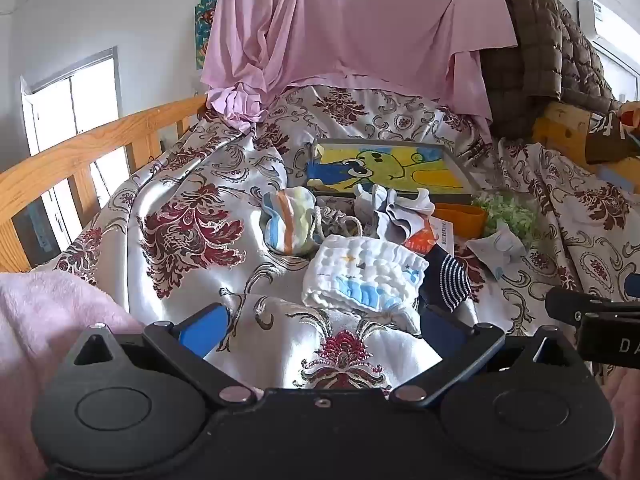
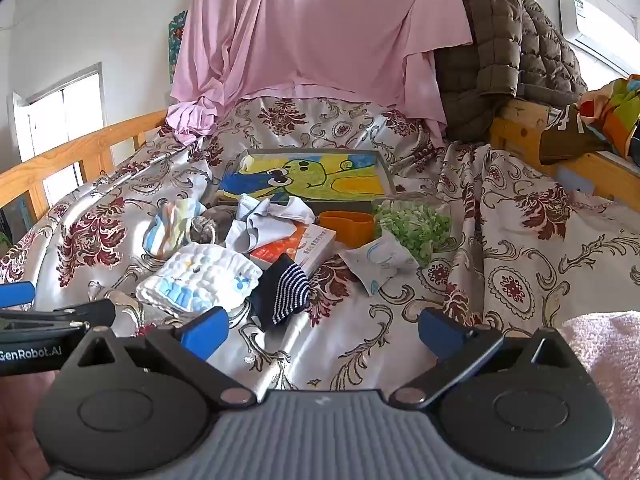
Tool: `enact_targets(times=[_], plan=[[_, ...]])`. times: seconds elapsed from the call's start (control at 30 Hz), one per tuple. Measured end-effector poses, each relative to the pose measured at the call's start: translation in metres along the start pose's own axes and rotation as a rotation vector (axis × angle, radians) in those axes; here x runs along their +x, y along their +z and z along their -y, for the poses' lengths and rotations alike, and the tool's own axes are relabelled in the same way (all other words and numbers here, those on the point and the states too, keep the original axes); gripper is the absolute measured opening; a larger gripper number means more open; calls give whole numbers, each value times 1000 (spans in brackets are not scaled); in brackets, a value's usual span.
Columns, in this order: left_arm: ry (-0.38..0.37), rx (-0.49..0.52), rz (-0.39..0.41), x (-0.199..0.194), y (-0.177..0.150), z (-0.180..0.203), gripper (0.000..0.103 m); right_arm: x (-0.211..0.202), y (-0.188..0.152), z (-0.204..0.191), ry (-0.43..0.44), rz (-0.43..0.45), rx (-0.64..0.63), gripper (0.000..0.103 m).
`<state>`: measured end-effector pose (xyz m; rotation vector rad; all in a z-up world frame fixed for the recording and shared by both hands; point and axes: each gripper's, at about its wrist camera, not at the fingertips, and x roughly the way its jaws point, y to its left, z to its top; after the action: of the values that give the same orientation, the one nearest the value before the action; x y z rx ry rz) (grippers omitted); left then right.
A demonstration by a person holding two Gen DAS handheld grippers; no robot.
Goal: Organize soft objects
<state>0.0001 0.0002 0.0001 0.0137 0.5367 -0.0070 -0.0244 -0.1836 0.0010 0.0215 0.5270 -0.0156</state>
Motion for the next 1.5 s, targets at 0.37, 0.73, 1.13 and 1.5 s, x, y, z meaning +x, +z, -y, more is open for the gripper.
enact_targets(times=[0.37,0.73,1.13,1.5], plan=[[3,6,-2,0,0,0,102,1,0,-1,-2,-3,-3,103],[3,6,-3,0,0,0,102,-1,0,0,-2,-3,-3,103],[4,7,-5,0,0,0,102,-1,0,0,-2,-3,-3,103],[4,8,-7,0,0,0,102,-1,0,0,-1,-3,-3,103]])
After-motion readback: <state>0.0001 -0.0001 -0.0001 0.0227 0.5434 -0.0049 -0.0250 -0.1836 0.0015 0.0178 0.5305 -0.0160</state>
